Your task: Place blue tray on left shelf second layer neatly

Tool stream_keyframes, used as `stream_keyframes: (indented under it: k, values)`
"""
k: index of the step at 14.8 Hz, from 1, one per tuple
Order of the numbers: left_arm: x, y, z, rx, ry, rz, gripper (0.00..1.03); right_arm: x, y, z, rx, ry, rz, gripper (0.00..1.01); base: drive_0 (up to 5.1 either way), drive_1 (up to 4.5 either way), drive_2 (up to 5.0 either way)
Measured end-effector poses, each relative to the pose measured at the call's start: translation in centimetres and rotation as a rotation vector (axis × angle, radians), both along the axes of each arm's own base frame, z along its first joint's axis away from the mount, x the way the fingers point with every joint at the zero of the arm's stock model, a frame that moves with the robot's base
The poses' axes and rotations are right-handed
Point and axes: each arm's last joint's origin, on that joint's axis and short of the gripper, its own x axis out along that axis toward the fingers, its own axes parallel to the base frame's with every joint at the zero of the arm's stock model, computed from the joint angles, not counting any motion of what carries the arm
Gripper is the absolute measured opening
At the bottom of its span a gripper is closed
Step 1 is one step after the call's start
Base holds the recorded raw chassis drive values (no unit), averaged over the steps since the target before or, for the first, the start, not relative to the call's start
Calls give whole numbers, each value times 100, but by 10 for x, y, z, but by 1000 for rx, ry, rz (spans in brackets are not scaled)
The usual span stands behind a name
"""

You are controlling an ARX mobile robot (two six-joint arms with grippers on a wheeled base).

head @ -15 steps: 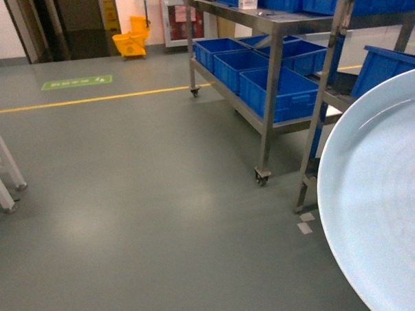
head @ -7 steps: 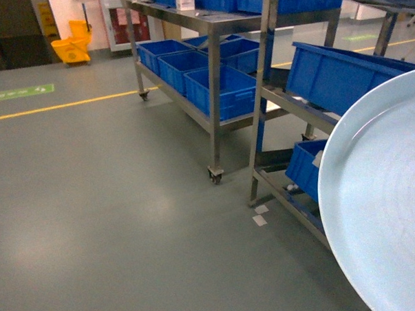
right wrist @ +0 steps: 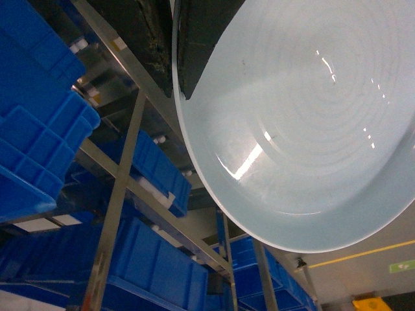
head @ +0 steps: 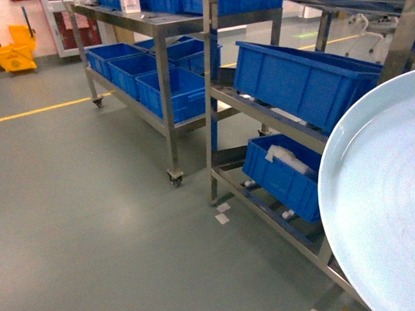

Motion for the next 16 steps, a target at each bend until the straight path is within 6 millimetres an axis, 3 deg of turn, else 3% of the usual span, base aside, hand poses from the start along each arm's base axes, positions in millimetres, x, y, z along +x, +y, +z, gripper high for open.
stream_keyframes:
  k: [16]
  values:
    - [0, 0, 0, 0, 0, 0, 98, 0, 0, 0, 0, 0, 0, 2, -154, -154, -154]
